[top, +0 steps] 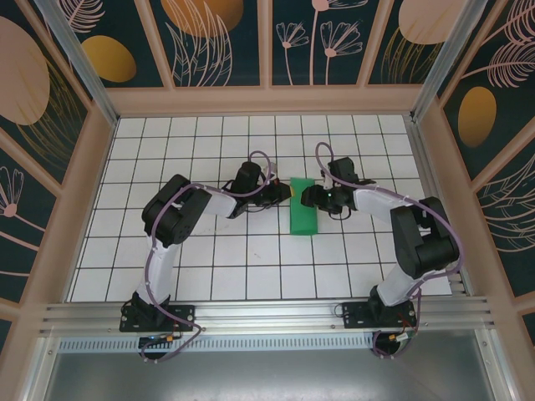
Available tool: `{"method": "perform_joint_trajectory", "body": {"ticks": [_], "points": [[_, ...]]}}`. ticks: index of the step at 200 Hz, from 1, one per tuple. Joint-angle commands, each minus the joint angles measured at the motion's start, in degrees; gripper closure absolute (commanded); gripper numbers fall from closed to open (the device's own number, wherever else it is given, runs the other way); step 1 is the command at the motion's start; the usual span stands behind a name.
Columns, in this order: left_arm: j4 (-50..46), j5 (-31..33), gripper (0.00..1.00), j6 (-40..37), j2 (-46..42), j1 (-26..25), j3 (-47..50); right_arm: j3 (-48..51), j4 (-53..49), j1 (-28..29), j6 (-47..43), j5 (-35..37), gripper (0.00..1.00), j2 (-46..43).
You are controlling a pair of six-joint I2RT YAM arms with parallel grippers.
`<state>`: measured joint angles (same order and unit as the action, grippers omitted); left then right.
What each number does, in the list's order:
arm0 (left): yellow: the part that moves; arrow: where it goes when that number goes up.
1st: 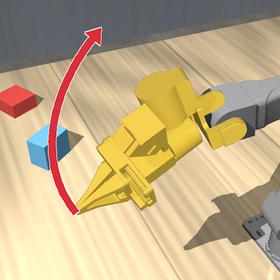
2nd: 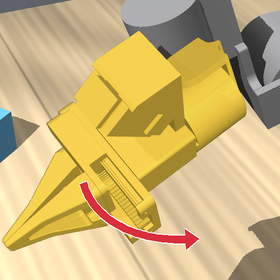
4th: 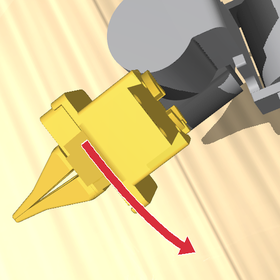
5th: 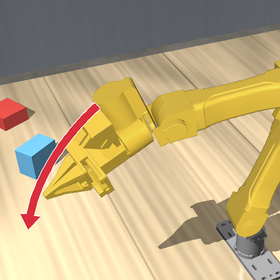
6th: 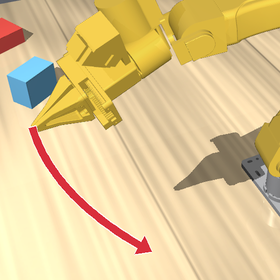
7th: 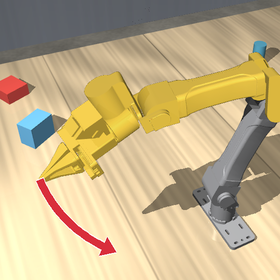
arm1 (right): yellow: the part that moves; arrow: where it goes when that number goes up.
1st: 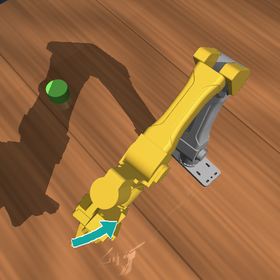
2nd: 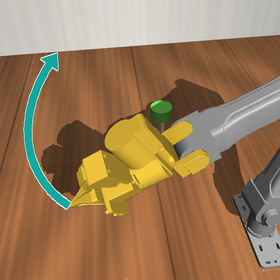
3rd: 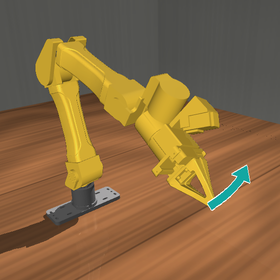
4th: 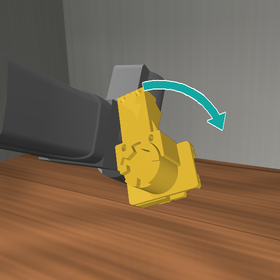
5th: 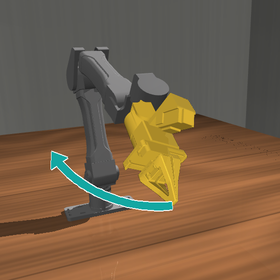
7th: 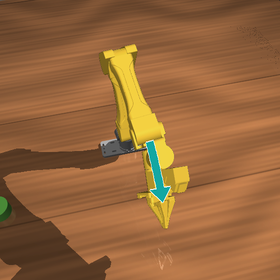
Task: Fold a paper plane with a square sheet of paper (pick it up from the middle)
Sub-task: First fold in half a square sheet of paper at the center of the table.
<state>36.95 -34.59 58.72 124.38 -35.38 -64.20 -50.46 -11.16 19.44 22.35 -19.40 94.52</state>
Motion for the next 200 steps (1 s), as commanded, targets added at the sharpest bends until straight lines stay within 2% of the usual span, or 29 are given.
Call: {"method": "perform_joint_trajectory", "body": {"ticks": [1,52,71,89,112,149,200], "points": [[-1.95,0.70,1.00,-0.75,1.42,-0.16,-2.04,0.02,-0.80,-0.30,-1.19,-0.39,0.41,1.89],[-4.76,0.93,1.00,-2.29,2.19,-0.21,-3.73,0.70,0.17,-0.53,0.50,0.80,0.50,3.36],[-6.56,1.98,0.88,-3.40,1.13,-0.22,-4.01,0.86,-0.16,-0.60,0.68,2.03,0.52,3.79],[-7.68,2.77,0.72,-3.87,-0.79,0.13,-3.62,1.08,-0.71,-0.61,0.18,2.86,0.54,4.25],[-6.88,2.61,0.61,-3.82,-3.56,1.23,-2.05,1.06,-1.32,-0.59,-0.63,3.69,0.55,4.79],[-6.46,5.27,0.53,-4.80,-7.57,3.11,1.35,1.06,-1.31,-0.72,-0.99,3.99,0.57,5.80],[-8.06,7.77,0.50,-6.94,-8.83,3.65,2.49,0.45,-2.52,0.21,-3.45,5.32,0.54,7.04]]}}
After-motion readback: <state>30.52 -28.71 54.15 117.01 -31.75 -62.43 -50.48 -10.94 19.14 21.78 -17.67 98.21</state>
